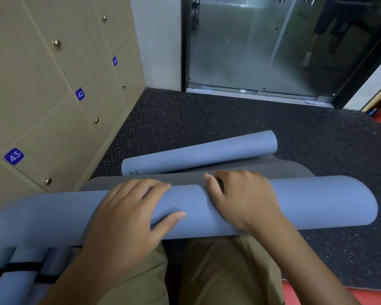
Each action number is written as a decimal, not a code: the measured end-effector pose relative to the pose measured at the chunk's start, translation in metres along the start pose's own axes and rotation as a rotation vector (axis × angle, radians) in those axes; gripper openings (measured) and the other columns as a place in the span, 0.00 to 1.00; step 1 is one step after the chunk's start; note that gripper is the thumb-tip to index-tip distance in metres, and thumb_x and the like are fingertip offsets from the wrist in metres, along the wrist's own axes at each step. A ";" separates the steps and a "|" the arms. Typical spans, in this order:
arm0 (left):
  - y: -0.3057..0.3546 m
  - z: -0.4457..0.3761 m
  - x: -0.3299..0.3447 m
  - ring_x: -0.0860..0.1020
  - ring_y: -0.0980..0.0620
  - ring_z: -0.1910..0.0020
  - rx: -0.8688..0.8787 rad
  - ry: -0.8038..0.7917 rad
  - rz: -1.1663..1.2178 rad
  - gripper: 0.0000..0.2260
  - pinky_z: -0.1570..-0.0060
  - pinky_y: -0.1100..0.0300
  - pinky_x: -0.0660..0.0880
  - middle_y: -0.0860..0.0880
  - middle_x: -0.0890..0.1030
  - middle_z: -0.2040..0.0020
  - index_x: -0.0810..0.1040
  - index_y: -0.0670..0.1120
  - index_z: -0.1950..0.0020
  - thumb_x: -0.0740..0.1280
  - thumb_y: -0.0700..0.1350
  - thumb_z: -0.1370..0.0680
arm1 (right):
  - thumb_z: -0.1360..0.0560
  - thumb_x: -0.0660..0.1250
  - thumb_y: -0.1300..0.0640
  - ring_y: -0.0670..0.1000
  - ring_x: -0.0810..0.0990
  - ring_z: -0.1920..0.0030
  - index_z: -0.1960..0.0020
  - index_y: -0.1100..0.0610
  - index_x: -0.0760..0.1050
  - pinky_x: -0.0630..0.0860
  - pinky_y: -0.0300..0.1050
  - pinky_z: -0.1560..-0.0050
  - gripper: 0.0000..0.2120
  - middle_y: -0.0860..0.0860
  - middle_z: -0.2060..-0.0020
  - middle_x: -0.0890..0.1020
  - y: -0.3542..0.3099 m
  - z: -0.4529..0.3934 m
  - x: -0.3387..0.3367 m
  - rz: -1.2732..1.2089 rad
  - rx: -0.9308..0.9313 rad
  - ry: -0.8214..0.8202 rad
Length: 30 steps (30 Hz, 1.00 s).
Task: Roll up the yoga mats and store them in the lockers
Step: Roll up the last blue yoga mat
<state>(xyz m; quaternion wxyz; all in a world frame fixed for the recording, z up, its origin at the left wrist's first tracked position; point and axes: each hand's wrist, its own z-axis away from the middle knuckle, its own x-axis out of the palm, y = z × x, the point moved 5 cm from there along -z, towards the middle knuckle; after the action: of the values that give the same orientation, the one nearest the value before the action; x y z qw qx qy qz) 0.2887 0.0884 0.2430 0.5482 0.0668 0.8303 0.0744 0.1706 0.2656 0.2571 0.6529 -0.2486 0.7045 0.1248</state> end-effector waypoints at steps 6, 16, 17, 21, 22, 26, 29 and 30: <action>-0.001 -0.006 0.020 0.81 0.43 0.45 0.045 0.032 -0.112 0.31 0.46 0.48 0.76 0.47 0.82 0.42 0.80 0.43 0.34 0.53 0.66 0.17 | 0.17 0.49 0.34 0.58 0.75 0.57 0.66 0.51 0.69 0.66 0.50 0.57 0.28 0.49 0.64 0.74 0.004 -0.032 0.008 -0.113 0.038 -0.252; -0.021 -0.057 0.030 0.81 0.47 0.52 -0.091 -0.192 -0.070 0.32 0.54 0.49 0.76 0.54 0.81 0.52 0.79 0.54 0.42 0.44 0.71 0.21 | 0.17 0.53 0.38 0.58 0.78 0.55 0.53 0.54 0.78 0.72 0.54 0.52 0.23 0.51 0.59 0.81 0.011 -0.010 0.008 0.021 -0.147 0.259; -0.023 -0.063 0.032 0.80 0.48 0.51 -0.116 -0.245 -0.059 0.32 0.53 0.49 0.76 0.54 0.81 0.52 0.78 0.56 0.43 0.43 0.73 0.23 | 0.17 0.54 0.38 0.58 0.78 0.53 0.49 0.55 0.79 0.73 0.54 0.49 0.23 0.52 0.56 0.81 0.014 -0.006 0.010 0.027 -0.147 0.277; -0.033 -0.086 0.041 0.77 0.53 0.56 -0.153 -0.442 0.035 0.33 0.52 0.51 0.73 0.54 0.78 0.58 0.73 0.54 0.53 0.40 0.77 0.25 | 0.16 0.54 0.37 0.60 0.78 0.48 0.39 0.58 0.78 0.72 0.57 0.38 0.27 0.55 0.49 0.81 0.025 -0.003 0.014 0.018 -0.143 0.342; -0.034 -0.092 0.044 0.76 0.53 0.58 -0.166 -0.487 0.057 0.32 0.54 0.51 0.72 0.53 0.77 0.61 0.72 0.54 0.57 0.41 0.77 0.25 | 0.16 0.53 0.37 0.60 0.78 0.49 0.41 0.57 0.79 0.72 0.56 0.38 0.27 0.54 0.51 0.80 0.027 -0.006 0.016 0.018 -0.143 0.361; -0.044 -0.107 0.053 0.75 0.51 0.62 -0.221 -0.559 0.127 0.26 0.60 0.53 0.68 0.53 0.73 0.67 0.71 0.60 0.63 0.45 0.77 0.24 | 0.16 0.51 0.39 0.58 0.77 0.57 0.53 0.55 0.77 0.72 0.55 0.49 0.25 0.51 0.61 0.79 0.032 -0.029 0.019 0.034 -0.143 0.399; -0.052 -0.111 0.049 0.77 0.53 0.60 -0.241 -0.425 0.137 0.27 0.57 0.52 0.72 0.55 0.77 0.63 0.73 0.60 0.59 0.46 0.78 0.27 | 0.17 0.51 0.38 0.57 0.76 0.62 0.59 0.53 0.74 0.70 0.54 0.56 0.25 0.50 0.67 0.76 0.034 -0.049 0.022 0.056 -0.130 0.342; -0.051 -0.110 0.046 0.77 0.55 0.57 -0.226 -0.369 0.118 0.26 0.54 0.51 0.74 0.57 0.78 0.59 0.75 0.61 0.54 0.47 0.77 0.27 | 0.18 0.50 0.37 0.57 0.76 0.62 0.61 0.53 0.74 0.70 0.53 0.58 0.26 0.50 0.68 0.76 0.035 -0.056 0.022 0.059 -0.122 0.313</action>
<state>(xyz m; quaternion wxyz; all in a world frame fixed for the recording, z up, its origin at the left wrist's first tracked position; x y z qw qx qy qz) 0.1685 0.0416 0.2341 0.6894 0.0660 0.6970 0.1856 0.1044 0.2631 0.2368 0.5149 -0.2836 0.7957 0.1461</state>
